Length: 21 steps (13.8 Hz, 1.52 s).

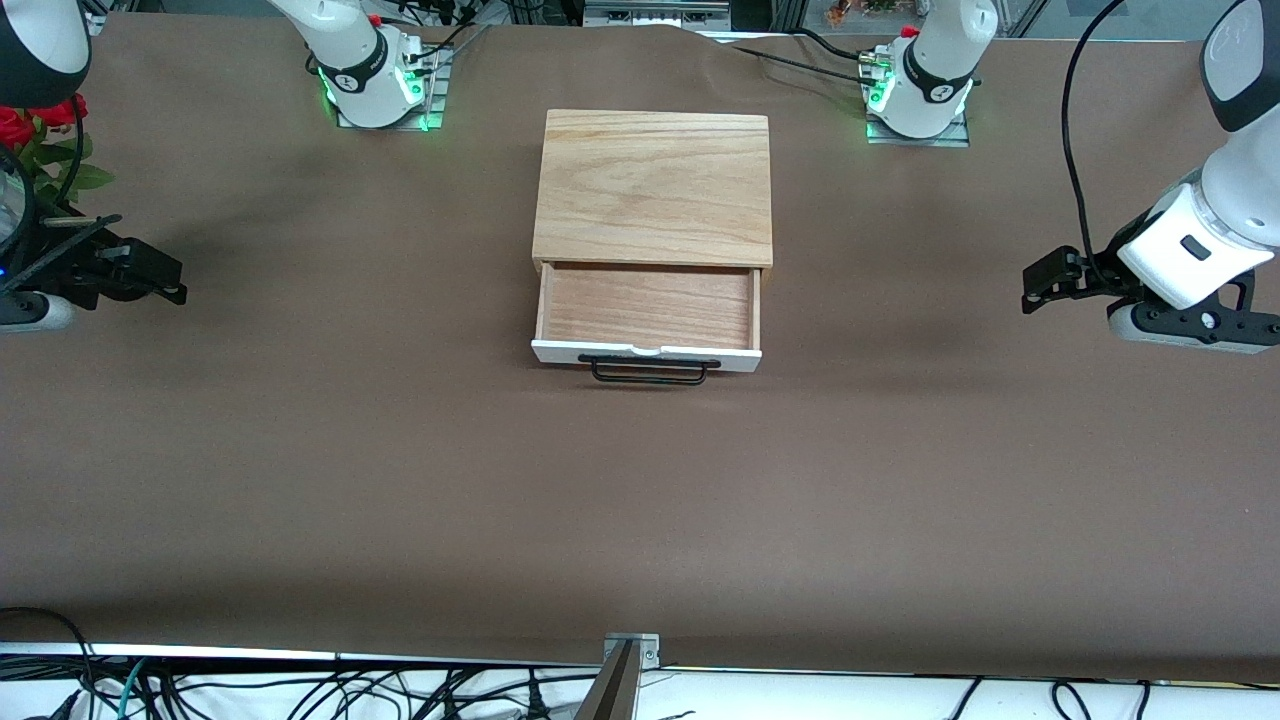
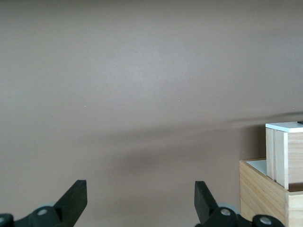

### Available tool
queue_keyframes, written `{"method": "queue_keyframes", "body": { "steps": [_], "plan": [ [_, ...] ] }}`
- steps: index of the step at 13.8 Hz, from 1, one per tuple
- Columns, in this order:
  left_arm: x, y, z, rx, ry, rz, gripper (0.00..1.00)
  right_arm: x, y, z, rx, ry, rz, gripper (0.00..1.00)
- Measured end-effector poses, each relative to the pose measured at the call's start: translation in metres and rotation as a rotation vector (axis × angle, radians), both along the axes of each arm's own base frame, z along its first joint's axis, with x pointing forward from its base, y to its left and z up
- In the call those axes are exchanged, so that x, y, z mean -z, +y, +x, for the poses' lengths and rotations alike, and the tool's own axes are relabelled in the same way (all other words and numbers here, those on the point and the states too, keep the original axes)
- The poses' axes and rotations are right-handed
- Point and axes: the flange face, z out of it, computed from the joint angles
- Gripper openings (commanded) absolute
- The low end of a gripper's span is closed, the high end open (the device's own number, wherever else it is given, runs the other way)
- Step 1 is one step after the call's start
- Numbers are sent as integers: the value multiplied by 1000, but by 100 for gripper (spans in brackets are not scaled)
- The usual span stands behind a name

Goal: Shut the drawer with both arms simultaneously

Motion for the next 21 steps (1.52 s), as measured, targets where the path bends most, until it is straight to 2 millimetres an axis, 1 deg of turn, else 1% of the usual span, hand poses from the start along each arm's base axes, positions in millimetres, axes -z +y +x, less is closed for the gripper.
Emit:
{"method": "queue_keyframes", "body": {
  "steps": [2, 4, 6, 8, 10, 12, 15, 18, 20, 21],
  "plan": [
    [9, -4, 2, 14, 17, 0, 100, 3, 1, 1, 0, 5, 5, 100],
    [28, -20, 8, 44, 51, -5, 100, 11, 3, 4, -3, 18, 13, 100],
    [50, -38, 13, 60, 86, -50, 100, 21, 15, 11, -14, 19, 47, 100],
    [73, -49, 28, 47, 70, -117, 100, 34, 36, 22, -38, -6, 80, 100],
    [103, -67, 49, 42, 13, -163, 100, 56, 74, 34, -84, -22, 116, 100],
    [137, -98, 64, 39, -33, -226, 100, 80, 119, 42, -130, -27, 161, 100],
    [179, -144, 76, 19, -82, -320, 100, 115, 176, 49, -171, -30, 233, 100],
    [215, -186, 78, -31, -105, -422, 100, 145, 223, 52, -216, -53, 252, 100],
    [238, -216, 70, -33, -71, -457, 100, 169, 258, 48, -256, -56, 256, 100],
    [247, -230, 64, -23, -57, -462, 100, 182, 277, 45, -277, -59, 258, 100]
  ]
}}
